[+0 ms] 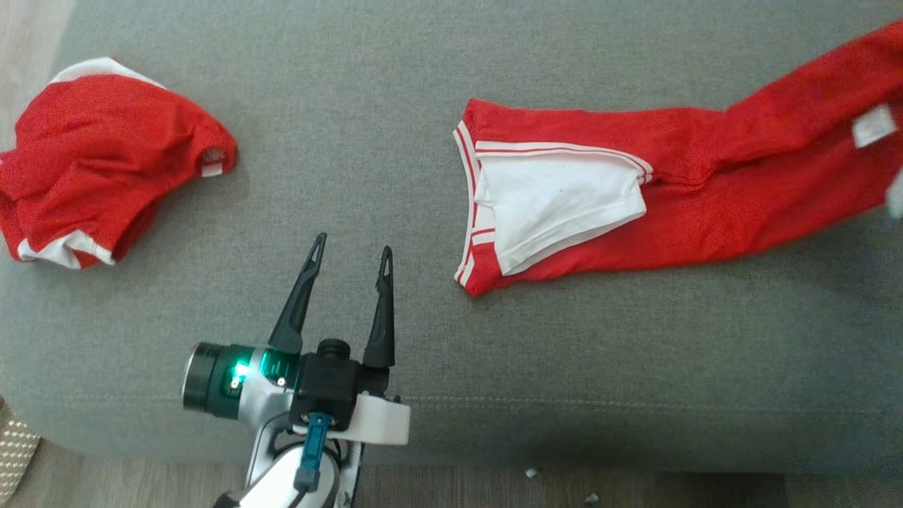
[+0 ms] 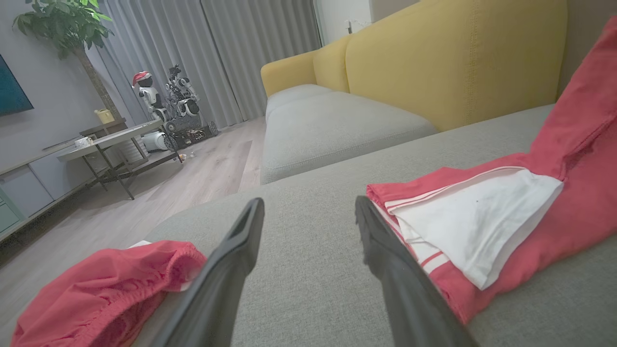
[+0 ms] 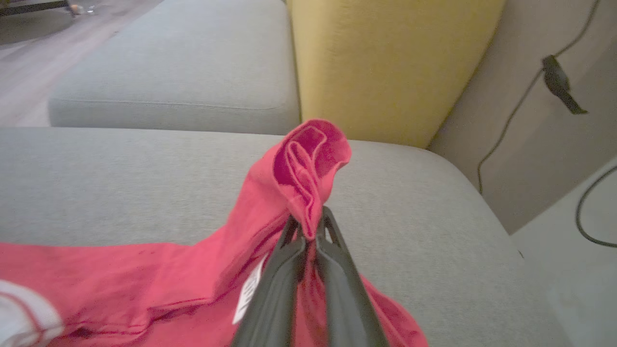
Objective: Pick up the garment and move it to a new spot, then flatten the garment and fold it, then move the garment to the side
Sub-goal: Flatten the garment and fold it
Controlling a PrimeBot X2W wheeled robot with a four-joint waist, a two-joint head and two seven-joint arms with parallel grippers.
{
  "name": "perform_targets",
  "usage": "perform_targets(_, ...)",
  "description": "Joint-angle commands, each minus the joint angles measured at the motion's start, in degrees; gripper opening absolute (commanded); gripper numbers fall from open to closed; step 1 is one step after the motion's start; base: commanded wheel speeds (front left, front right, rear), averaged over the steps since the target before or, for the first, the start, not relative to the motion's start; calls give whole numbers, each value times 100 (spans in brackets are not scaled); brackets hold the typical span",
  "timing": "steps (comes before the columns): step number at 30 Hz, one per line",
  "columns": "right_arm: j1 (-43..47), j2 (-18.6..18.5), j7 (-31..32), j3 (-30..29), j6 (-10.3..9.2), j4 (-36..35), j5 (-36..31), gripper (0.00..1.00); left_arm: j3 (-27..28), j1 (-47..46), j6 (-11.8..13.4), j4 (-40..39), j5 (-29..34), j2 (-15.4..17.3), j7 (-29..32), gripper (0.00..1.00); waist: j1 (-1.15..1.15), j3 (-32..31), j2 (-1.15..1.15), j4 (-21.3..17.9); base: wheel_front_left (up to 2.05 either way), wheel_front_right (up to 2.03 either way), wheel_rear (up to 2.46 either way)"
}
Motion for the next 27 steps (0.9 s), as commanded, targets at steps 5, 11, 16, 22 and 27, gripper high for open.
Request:
perform_targets(5,274,226,469,762,-8,-1269,445,0,203,-120,-44,-125,22,29,-30,100,0,-105,0,61,0,0,0)
perform_targets(11,322,809,796,1344,-8,-1801,925,0,187,-141,-90,-125,21,-34,-30,100,0,-109,0,279,0,0,0)
perform_targets(16,175,1224,805,1618,-8,-1673,1104,0,160,-209,-142,-129,32,-119,-30,100,0,-36,0,609,0,0,0)
perform_targets(22,224,1456,725,2136,-8,-1309,1234,0,127,-237,-212,-61,28,-189,-30,100,0,-49,0,942,0,0,0)
perform_targets(27,427,1516,716,2410,-8,-960,1314,0,120,-200,-239,-31,15,-240,-30,100,0,-119,0,1113,0,0,0)
